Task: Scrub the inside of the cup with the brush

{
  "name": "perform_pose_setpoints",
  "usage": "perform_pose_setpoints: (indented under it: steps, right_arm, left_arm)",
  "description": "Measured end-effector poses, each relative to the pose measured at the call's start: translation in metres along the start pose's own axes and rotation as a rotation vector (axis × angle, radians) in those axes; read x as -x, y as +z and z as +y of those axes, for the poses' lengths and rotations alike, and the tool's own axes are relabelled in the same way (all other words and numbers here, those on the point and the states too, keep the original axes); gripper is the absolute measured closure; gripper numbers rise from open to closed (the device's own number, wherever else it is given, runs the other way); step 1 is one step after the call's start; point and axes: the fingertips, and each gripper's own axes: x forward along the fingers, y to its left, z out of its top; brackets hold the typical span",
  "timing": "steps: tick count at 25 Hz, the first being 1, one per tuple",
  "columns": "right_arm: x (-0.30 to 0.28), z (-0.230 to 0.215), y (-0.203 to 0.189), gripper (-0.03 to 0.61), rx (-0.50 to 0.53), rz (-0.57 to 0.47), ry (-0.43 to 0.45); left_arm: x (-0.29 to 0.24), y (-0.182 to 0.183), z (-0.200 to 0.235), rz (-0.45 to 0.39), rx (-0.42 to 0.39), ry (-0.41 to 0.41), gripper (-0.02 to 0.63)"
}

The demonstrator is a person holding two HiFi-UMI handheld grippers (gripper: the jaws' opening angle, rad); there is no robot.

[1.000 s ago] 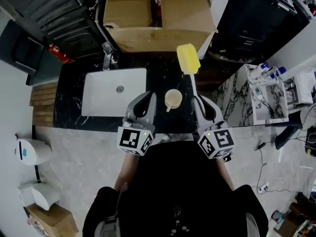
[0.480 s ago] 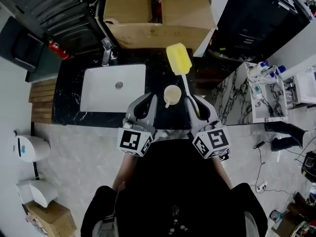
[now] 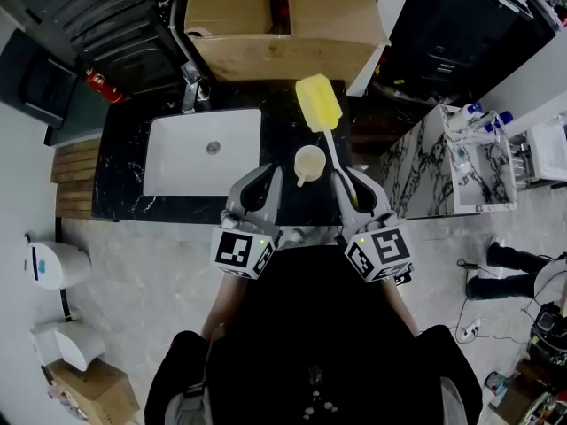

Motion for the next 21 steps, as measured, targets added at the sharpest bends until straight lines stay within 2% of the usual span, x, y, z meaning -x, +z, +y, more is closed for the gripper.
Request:
perform_pose_setpoints:
  steps: [21]
  right_arm:
    - [-0.003, 0.005, -0.013, 0.537, -0.005, 0.032, 0.002]
  left_arm:
    - [0.003, -0.013, 0.005, 0.022, 0.006, -0.012, 0.612]
